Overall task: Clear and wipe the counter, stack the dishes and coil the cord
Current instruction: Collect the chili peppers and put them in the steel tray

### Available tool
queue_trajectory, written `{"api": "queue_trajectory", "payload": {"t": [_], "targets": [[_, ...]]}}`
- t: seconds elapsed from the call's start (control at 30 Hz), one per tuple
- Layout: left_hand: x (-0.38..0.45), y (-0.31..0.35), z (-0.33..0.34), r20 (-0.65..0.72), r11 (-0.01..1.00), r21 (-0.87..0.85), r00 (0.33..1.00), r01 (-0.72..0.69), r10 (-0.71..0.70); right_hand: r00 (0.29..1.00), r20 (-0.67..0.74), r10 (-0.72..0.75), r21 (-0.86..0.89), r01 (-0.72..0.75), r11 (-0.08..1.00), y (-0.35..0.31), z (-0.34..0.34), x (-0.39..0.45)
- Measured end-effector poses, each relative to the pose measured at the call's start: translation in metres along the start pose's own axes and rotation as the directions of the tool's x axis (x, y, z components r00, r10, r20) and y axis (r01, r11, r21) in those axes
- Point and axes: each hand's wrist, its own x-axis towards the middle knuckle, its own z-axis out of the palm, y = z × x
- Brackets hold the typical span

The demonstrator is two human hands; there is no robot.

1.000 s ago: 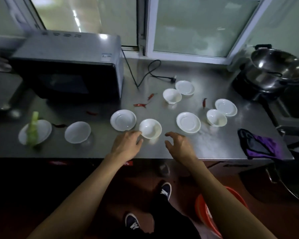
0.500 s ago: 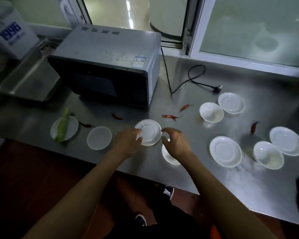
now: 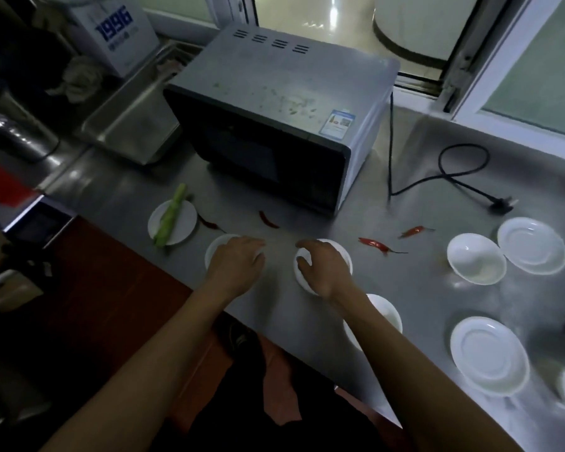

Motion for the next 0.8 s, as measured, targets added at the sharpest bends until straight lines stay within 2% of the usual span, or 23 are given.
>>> {"api": "queue_trajectory", "payload": {"t": [0.17,0.47,0.53,0.67,0.8], "targets": [[0.012,-0.041,-0.013,0.021,0.996,-0.051,0.997,0.075,-0.074,0.999,0.048,-0.024,-0.059,0.026,0.998,-0.019,0.016,0.027],[0.065,-0.13,-0.033,0.038,0.997,-0.065,0.999,0.039,-0.036,0.997,-0.015,0.071,-0.092,-0.072,0.993,-0.063,0.055,0.091],[0.078,-0.149,-0.038,0.072,0.999,-0.047,0.997,-0.001,0.004,0.993,-0.052,0.109,-0.11,-0.114,0.987,-0.071,0.065,0.103],[0.104,-0.177,-0.041,0.141,0.979,0.129,0.98,-0.159,0.141,0.973,-0.124,0.195,-0.11,-0.209,0.972,-0.075,0.081,0.122],[0.123,-0.192,-0.032,0.208,0.933,0.238,0.952,-0.271,0.223,0.967,-0.158,0.201,-0.177,-0.228,0.957,-0.071,0.093,0.132]]}}
